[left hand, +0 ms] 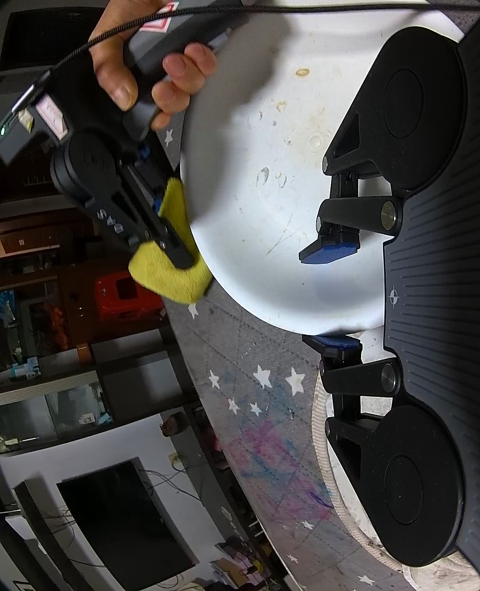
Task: Clean bowl
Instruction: 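Wipe the cloth across the bowl interior with the right tool, then move the cloth back to the bowl rim with the right tool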
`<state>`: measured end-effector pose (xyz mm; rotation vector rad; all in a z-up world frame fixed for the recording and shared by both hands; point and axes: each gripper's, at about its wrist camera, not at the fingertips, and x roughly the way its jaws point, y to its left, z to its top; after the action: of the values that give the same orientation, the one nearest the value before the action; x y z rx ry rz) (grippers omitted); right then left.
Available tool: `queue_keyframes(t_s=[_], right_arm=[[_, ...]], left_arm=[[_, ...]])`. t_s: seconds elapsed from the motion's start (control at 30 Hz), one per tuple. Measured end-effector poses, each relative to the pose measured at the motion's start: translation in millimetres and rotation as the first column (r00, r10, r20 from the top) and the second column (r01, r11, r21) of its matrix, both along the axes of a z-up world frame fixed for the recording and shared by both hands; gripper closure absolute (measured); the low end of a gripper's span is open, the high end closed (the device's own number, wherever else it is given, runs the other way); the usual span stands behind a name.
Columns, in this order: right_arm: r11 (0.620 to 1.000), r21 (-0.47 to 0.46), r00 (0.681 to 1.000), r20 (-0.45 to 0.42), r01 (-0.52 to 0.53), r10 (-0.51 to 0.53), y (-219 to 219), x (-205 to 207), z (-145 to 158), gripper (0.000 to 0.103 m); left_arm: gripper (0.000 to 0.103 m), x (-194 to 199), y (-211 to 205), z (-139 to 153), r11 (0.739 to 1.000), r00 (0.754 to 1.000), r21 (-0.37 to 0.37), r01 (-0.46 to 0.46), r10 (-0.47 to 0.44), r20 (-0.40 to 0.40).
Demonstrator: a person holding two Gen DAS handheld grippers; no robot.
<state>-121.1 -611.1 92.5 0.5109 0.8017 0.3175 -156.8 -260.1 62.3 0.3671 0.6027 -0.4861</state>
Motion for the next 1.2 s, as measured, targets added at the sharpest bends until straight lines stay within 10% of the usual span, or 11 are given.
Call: queue_keyframes(t_s=[0.33,1.2], right_arm=[[0.993,-0.096,0.997,0.026,-0.075,0.077,32.8,4.1,9.1,0.083],[0.987,0.017,0.987,-0.017,0.160,-0.159,-57.5,-42.5,-12.2,0.084]], left_arm=[[0.061,0.6,-0.6,-0.2,1.000,1.000,0.001,-0.002,0.002,0.000],[0.059,8.1,1.4,-2.2,1.000,1.000,0.010,-0.007,0.007,0.004]])
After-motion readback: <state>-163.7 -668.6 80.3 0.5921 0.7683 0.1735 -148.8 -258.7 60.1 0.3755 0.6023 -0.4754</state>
